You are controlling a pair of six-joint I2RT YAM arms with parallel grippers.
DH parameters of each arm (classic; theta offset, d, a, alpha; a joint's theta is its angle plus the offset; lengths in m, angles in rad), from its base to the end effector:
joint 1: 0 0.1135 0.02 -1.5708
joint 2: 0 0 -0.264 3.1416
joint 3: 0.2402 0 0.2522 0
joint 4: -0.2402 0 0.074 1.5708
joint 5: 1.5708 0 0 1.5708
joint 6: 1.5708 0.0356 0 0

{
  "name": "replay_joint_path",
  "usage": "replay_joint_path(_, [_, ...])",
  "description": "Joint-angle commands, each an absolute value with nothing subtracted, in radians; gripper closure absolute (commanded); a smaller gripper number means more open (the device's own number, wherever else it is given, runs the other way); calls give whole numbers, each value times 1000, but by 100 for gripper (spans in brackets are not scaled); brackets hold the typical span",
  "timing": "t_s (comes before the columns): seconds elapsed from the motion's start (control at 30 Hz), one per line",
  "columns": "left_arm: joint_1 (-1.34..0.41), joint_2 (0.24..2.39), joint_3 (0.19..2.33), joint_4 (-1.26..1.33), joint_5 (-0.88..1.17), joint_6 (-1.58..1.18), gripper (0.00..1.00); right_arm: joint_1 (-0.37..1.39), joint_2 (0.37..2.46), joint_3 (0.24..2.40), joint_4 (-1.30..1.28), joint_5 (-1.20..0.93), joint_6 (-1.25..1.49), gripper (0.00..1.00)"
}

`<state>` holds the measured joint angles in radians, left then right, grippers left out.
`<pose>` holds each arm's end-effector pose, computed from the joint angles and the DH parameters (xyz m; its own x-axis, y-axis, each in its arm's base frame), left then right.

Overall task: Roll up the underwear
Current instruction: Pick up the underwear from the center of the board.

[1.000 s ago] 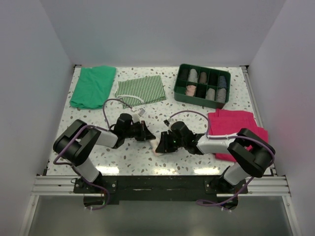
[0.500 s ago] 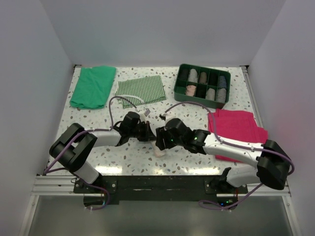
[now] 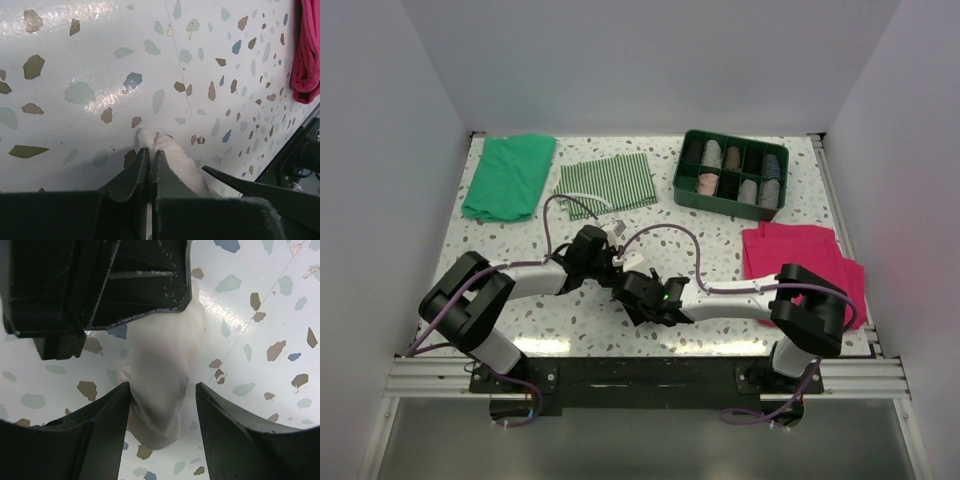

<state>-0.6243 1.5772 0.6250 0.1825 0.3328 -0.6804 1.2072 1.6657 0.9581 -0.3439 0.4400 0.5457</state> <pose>0.2284 -0.1789 0.1378 -0.9062 -0.0799 -0.4152 0.2222 0.7454 -0.6285 0.1290 0.2964 0.1705 -0.6638 -0.4240 -0.6161 -0.4983 0.8650 -0.0585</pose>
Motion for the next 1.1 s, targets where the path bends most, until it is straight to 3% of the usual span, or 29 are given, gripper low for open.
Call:
replay_joint_path(0.0, [-629,1572,649,127,299,-675,100,1233,1700,1005,-313,535,542,41])
replay_joint_path(0.3, [-627,1585,660,127,321,-672,100,1236,1799,994,-330,545,572,43])
replay_joint_path(0.4, [-629,1588,661,129,328,-672,100,1236,1805,965,-318,532,595,48])
replay_joint_path(0.53, [-629,1586,661,123,330,-672,100,1236,1819,942,-356,548,640,75])
replay_joint_path(0.67, [-623,1574,667,109,328,-661,99,1235,1813,890,-342,525,664,92])
replay_joint_path(0.77, [-606,1553,670,101,328,-658,79,1235,1780,861,-322,502,675,99])
replay_joint_path(0.83, [-592,1536,672,92,330,-652,61,1232,1720,836,-308,489,684,100])
replay_joint_path(0.93, [-546,1471,675,63,324,-644,45,1204,1636,818,-308,468,686,100])
replay_joint_path(1.07, [-474,1376,675,2,282,-637,36,1134,1537,815,-322,431,670,100])
